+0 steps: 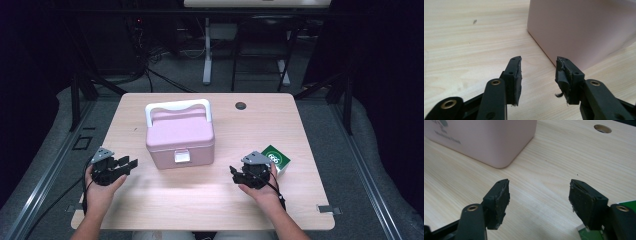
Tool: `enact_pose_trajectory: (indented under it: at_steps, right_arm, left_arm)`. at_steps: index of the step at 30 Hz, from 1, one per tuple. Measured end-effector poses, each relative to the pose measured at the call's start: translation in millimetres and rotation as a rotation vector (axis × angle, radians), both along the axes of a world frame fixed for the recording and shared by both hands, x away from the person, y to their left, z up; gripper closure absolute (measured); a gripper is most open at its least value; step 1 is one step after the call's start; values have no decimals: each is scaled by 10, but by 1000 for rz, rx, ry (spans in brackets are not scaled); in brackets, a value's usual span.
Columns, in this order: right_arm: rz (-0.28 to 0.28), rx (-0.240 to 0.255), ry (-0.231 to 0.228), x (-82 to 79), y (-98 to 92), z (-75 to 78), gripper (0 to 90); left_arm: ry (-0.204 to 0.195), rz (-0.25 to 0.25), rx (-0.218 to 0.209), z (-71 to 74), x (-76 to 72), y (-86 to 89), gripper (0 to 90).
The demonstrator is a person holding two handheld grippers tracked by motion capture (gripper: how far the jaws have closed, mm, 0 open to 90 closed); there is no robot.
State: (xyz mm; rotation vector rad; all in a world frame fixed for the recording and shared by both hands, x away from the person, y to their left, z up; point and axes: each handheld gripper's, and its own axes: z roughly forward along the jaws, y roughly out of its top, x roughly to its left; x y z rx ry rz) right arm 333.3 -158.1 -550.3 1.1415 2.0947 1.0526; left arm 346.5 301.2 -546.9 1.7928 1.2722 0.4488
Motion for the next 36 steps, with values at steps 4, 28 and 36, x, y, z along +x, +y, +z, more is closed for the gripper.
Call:
enact_pose_trajectory:
  at_steps: [4,28,36]
  right_arm:
    - [2,16,0,10,-24,-17,407]
    - [27,47,88,4,-5,-93,495]
    - [37,70,89,38,-8,-96,549]
  left_arm:
    - [-5,-10,8,-31,1,-18,573]
    - [29,-8,45,-105,-10,-137,546]
    - [36,-4,10,-68,4,-149,539]
